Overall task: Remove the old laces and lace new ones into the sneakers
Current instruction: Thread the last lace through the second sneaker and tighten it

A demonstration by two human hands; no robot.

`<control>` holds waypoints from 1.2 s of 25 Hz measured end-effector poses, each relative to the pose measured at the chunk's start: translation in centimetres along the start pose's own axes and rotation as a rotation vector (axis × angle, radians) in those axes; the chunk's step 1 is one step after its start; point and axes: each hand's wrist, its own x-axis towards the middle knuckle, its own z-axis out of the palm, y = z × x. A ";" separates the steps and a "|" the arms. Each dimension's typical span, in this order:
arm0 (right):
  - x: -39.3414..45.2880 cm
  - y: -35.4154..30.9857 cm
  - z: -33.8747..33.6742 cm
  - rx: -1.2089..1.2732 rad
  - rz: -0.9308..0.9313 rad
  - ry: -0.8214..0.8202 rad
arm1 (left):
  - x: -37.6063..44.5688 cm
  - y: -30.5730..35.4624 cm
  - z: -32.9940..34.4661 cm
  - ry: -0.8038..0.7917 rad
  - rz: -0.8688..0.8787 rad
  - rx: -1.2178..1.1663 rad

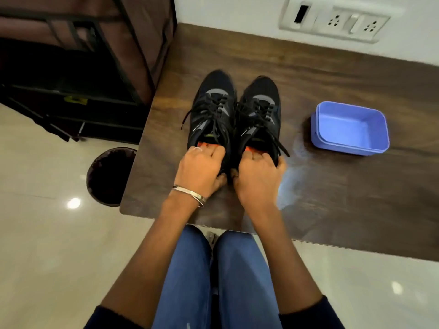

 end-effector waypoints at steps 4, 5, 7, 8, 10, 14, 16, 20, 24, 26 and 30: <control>0.2 0.1 -2.3 0.057 -0.022 -0.355 | 0.3 0.3 -1.8 -0.254 -0.033 -0.014; 0.4 0.2 -3.1 0.079 -0.026 -0.465 | 0.5 0.5 -2.8 -0.317 -0.024 0.029; 1.2 0.2 -4.4 0.122 -0.005 -0.670 | 1.3 1.2 -4.8 -0.489 -0.001 0.109; 1.9 0.2 -5.1 0.136 0.008 -0.757 | 1.8 1.4 -5.6 -0.578 -0.002 0.131; 2.8 0.0 -5.8 0.154 0.031 -0.841 | 3.0 1.6 -6.3 -0.697 0.009 0.154; 3.4 -0.1 -5.7 0.123 0.041 -0.919 | 3.7 1.1 -5.5 -0.837 -0.025 0.132; 3.6 -0.2 -5.3 0.103 0.046 -0.925 | 4.0 0.9 -5.0 -0.847 -0.039 0.105; 3.9 -0.4 -4.7 0.077 0.072 -0.953 | 4.1 0.6 -4.2 -0.842 -0.020 0.076; 4.1 -0.9 -5.9 0.008 0.060 -0.942 | 4.0 0.0 -5.3 -0.765 0.080 0.118; 4.1 -1.7 -7.1 -0.017 0.080 -0.916 | 4.0 -1.0 -6.6 -0.710 0.126 0.132; 2.2 -5.1 -10.5 -0.009 0.164 -0.903 | 2.1 -4.6 -10.8 -0.689 0.246 0.132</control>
